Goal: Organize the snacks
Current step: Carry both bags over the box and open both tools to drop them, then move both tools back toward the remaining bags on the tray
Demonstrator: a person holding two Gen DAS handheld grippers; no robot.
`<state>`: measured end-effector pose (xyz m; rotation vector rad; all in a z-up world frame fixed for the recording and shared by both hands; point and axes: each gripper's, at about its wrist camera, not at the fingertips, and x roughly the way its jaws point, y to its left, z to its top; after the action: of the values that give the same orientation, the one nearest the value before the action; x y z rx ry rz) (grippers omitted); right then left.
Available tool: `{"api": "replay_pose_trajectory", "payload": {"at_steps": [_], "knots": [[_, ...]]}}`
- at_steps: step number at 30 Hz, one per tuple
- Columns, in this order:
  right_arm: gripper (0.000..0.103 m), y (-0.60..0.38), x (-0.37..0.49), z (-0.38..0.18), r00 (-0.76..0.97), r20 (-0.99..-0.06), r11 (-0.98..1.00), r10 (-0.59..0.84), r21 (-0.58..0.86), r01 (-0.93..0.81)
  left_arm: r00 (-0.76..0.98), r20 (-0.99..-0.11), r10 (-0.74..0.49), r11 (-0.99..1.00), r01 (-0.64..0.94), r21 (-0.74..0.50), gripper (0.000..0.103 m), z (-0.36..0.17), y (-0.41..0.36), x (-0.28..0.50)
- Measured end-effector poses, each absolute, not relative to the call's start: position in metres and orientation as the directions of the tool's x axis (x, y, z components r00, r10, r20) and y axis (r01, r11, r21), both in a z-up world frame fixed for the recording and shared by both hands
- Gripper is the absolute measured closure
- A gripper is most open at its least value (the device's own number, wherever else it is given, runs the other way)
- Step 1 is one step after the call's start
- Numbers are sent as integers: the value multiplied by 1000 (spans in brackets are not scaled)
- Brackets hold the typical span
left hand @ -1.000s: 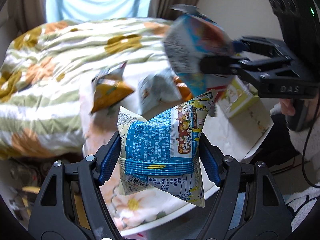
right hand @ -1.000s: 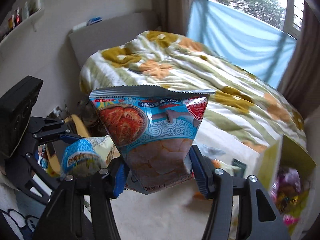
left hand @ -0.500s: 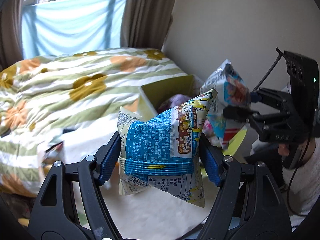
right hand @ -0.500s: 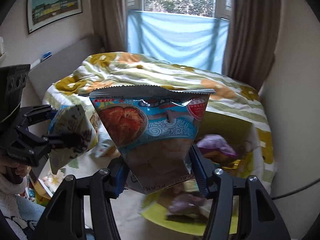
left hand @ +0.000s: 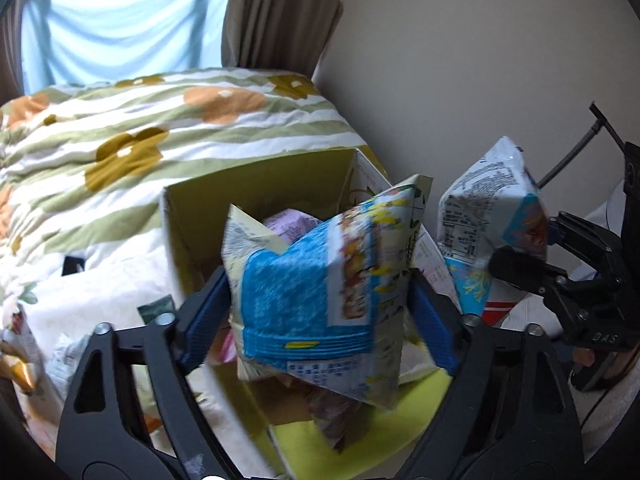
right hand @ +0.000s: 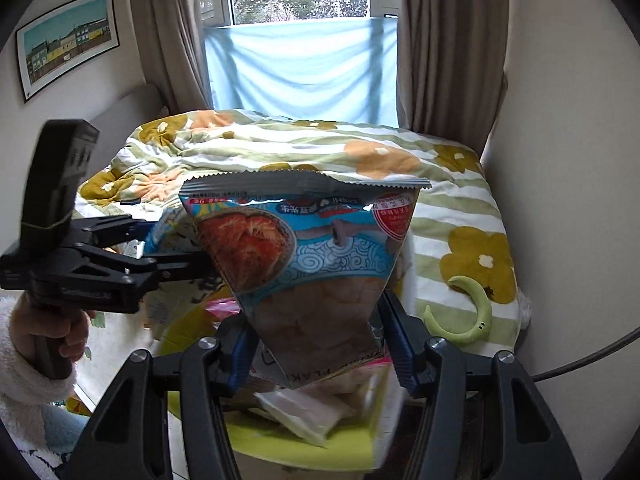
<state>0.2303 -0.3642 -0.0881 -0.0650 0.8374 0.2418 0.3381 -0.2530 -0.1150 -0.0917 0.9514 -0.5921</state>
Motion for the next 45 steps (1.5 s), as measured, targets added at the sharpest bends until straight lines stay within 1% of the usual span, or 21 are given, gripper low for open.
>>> {"api": "replay_pose_trajectory", "payload": {"at_steps": [1,2,7,11,17,25,26,28,30,31,32,37,45], "knots": [[50,-368,232,-89,643,-743,971,187,41,-236,440,-747,-498,850,419,-320,3,-119,-258,339],[50,-378,229,-89,641,-744,971,189,45,-234,445,-753,-484,859,405,-313,1,-121,-260,340],[50,-391,232,-92,633,-746,967,207,61,-246,470,-781,-410,897,364,-251,1,-124,-253,326],[50,-397,241,-98,629,-741,963,235,91,-254,525,-781,-340,926,330,-181,1,-116,-243,308],[50,-401,264,-100,613,-744,958,264,127,-258,564,-778,-276,951,275,-139,1,-106,-227,297],[48,-395,308,-114,562,-783,957,268,149,-249,582,-795,-170,975,214,-52,1,-103,-212,297],[46,-394,312,-117,557,-788,958,261,143,-247,582,-797,-162,977,209,-46,1,-103,-210,297],[36,-393,321,-124,548,-800,963,245,134,-235,581,-800,-148,979,201,-35,1,-103,-207,294],[12,-395,325,-128,550,-798,964,246,142,-224,586,-800,-129,981,191,-18,1,-102,-203,289],[9,-396,325,-129,558,-792,965,247,148,-216,587,-800,-121,982,187,-11,1,-101,-200,286],[7,-397,323,-129,570,-783,965,249,155,-210,588,-801,-114,983,182,-7,1,-101,-198,284],[6,-398,309,-131,598,-756,962,265,161,-222,592,-798,-115,986,163,-22,1,-101,-189,273],[6,-389,285,-117,632,-739,965,234,95,-245,607,-784,-128,987,154,-42,1,-91,-182,261]]}}
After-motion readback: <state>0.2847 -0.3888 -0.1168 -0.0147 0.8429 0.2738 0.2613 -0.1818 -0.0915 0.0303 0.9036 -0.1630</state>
